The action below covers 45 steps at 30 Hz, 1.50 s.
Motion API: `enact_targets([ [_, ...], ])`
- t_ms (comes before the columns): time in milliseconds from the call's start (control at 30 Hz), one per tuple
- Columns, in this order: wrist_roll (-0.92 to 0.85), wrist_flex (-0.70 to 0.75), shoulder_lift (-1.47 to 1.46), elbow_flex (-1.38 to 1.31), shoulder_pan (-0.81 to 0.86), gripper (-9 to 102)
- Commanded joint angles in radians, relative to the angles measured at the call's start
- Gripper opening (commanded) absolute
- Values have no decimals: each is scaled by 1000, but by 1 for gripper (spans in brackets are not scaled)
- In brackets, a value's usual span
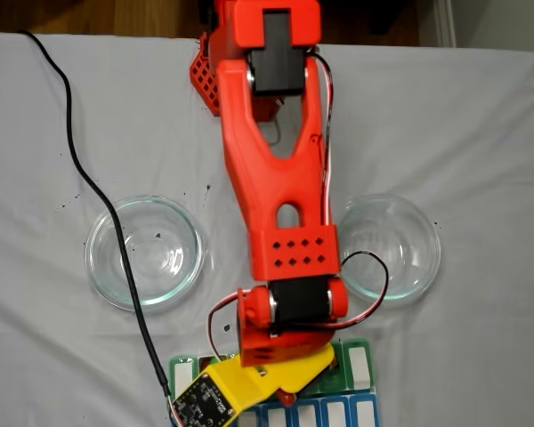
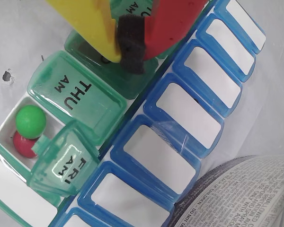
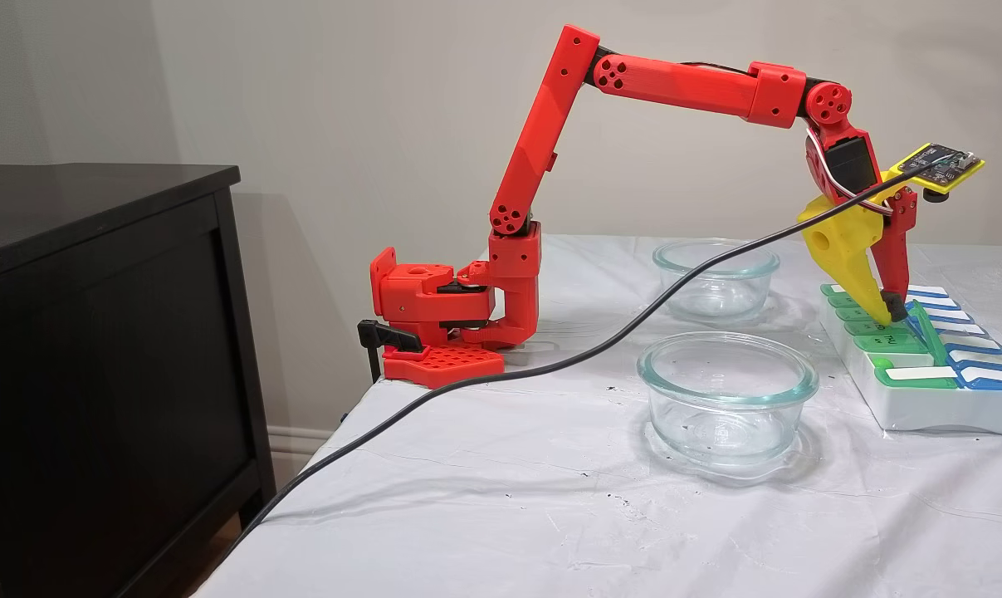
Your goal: Sort medicines into box.
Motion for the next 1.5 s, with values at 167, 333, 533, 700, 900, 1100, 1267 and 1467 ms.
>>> enact_targets([
  [167, 77, -532, 411, 354, 66, 0],
  [333, 98, -699, 457, 434, 100, 0],
  [533, 101, -752, 460, 426, 138, 0],
  [700, 20, -799, 419, 446, 133, 0],
  [900, -48, -548, 285, 241, 132, 0],
  [1100, 9, -339, 206, 78, 144, 0],
  [1267, 3, -253, 167, 3, 149, 0],
  [1467, -8, -147, 147, -60, 144, 0],
])
